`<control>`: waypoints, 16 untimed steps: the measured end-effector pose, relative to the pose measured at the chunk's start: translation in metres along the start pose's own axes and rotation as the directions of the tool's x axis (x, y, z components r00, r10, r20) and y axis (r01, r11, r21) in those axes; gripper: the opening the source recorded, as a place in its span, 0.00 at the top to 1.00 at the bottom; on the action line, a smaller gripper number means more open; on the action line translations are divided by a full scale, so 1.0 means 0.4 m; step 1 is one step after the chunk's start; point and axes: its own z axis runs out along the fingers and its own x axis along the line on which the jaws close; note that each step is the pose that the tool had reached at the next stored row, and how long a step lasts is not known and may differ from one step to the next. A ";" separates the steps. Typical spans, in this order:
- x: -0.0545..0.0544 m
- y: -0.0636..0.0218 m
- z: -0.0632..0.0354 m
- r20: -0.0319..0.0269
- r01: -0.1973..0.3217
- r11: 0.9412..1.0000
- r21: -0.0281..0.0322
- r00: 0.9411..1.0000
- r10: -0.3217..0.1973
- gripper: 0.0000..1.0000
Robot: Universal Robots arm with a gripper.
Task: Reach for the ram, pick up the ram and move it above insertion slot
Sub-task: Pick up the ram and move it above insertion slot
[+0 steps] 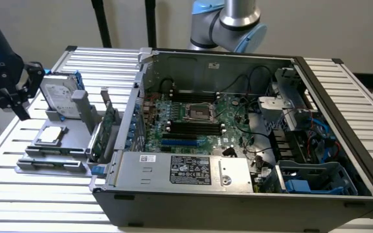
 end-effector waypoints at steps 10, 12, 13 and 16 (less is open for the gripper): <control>0.000 0.000 0.003 -0.006 0.181 0.983 0.001 0.983 -0.181 0.89; 0.000 0.000 0.003 -0.007 0.216 0.976 0.001 0.976 -0.216 0.89; 0.000 0.000 0.003 -0.008 0.234 0.972 0.001 0.972 -0.234 0.89; 0.000 0.000 0.004 -0.009 0.287 0.958 0.001 0.958 -0.287 0.89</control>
